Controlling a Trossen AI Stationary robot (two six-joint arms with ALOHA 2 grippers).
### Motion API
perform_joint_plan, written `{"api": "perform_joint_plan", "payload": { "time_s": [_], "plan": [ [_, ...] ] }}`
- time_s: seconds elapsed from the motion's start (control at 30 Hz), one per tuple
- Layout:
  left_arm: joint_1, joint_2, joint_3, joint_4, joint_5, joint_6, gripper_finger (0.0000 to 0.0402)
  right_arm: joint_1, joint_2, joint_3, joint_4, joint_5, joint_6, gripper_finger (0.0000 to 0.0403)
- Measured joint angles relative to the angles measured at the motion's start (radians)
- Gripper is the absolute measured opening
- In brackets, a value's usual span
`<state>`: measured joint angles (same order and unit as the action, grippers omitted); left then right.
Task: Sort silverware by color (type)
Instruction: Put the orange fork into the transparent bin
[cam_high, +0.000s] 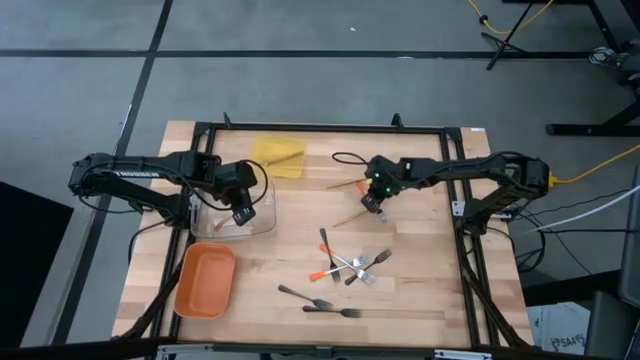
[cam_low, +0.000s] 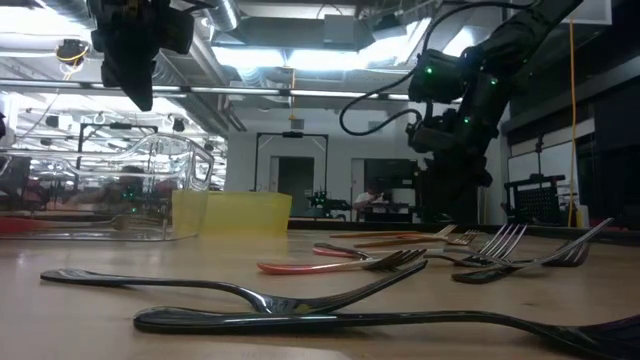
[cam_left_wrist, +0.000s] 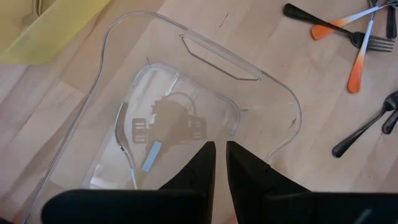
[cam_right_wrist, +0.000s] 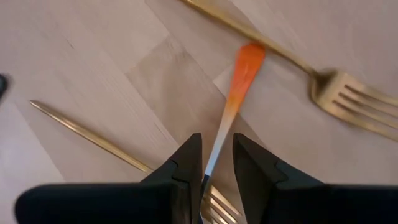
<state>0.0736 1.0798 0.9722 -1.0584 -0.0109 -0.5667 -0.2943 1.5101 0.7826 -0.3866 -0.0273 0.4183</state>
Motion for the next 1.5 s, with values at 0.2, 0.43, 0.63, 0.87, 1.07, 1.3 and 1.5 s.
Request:
{"api": "perform_joint_plan", "payload": {
  "time_s": [0.2,0.43,0.63,0.87,1.07,1.3,1.5],
  "plan": [
    [0.0,0.0,0.0,0.0,-0.005,0.0,0.0034,0.0,0.0,-0.032,0.053,-0.001,0.0,0.0081],
    [0.0,0.0,0.0,0.0,-0.005,-0.001,0.0034,0.0,0.022,-0.033,0.082,0.009,-0.007,0.0081],
    [0.0,0.0,0.0,0.001,-0.006,-0.001,0.0034,0.039,0.088,-0.033,0.115,0.037,-0.012,0.0081],
    [0.0,0.0,0.0,0.001,-0.006,-0.001,0.0034,0.075,0.108,-0.033,0.113,0.13,-0.017,0.0081],
    [0.0,0.0,0.0,0.007,-0.006,-0.001,0.0034,0.072,0.108,-0.033,0.11,0.129,-0.017,0.0081],
    [0.0,0.0,0.0,0.008,-0.006,-0.001,0.0034,0.072,0.108,-0.033,0.108,0.13,-0.016,0.0076],
    [0.0,0.0,0.0,0.086,-0.007,0.0,0.0034,0.072,0.11,-0.033,0.108,0.132,-0.015,0.0026]
  ]
}}
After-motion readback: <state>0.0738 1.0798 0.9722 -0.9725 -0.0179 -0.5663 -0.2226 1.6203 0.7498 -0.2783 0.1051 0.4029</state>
